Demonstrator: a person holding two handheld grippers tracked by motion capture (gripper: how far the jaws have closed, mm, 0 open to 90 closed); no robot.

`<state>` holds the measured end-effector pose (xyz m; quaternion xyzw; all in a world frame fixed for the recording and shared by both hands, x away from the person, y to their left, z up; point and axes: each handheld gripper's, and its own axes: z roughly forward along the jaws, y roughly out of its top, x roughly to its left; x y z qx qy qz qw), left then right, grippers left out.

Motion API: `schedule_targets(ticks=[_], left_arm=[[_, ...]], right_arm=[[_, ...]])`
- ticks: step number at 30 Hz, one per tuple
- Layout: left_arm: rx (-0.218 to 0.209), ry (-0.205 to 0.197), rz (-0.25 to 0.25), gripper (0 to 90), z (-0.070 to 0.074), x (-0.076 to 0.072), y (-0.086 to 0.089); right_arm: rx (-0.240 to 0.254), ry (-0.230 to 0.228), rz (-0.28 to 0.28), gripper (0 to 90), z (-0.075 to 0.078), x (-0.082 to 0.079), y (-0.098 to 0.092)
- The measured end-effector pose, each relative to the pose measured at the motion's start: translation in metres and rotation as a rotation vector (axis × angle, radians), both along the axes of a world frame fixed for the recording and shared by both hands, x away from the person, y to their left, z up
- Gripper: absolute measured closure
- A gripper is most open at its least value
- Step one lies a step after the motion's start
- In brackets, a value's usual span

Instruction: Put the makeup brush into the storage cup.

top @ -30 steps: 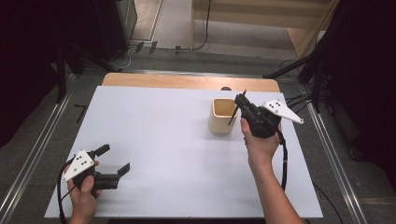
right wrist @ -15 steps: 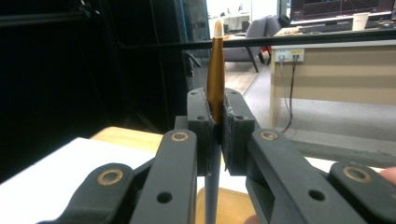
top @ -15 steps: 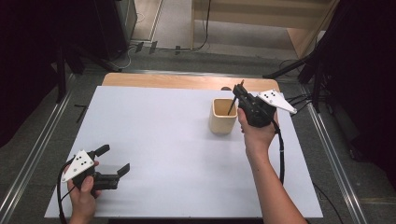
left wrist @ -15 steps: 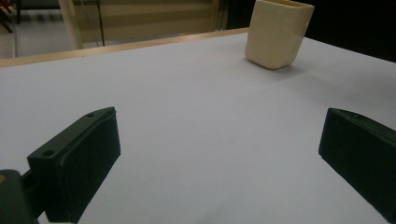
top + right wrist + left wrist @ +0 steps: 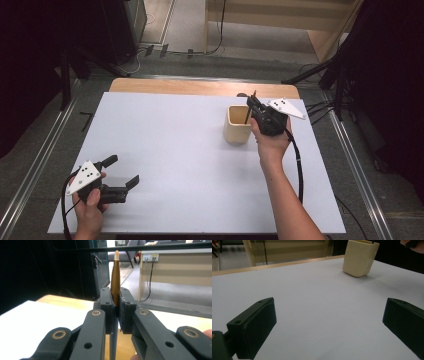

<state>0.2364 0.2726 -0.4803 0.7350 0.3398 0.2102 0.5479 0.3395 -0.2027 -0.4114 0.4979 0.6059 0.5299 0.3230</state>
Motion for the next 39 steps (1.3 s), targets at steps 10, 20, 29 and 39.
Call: schedule_targets(ticks=[10, 20, 29, 39], left_arm=[[0.002, 0.000, -0.005, 0.0, 0.000, 0.000, -0.001], [0.003, 0.000, -0.009, 0.0, 0.000, 0.000, -0.001], [-0.001, -0.003, -0.005, 0.0, 0.000, 0.000, 0.000], [0.002, -0.005, -0.008, 0.0, 0.000, -0.001, -0.002]], right_arm=[[-0.008, 0.058, -0.015, 84.8, -0.028, 0.005, 0.000], [-0.027, 0.058, 0.009, 62.5, -0.033, 0.000, -0.001], [-0.008, 0.068, 0.033, 2.1, -0.028, -0.013, -0.011], [-0.008, 0.057, 0.063, 0.0, -0.041, -0.038, -0.026]])
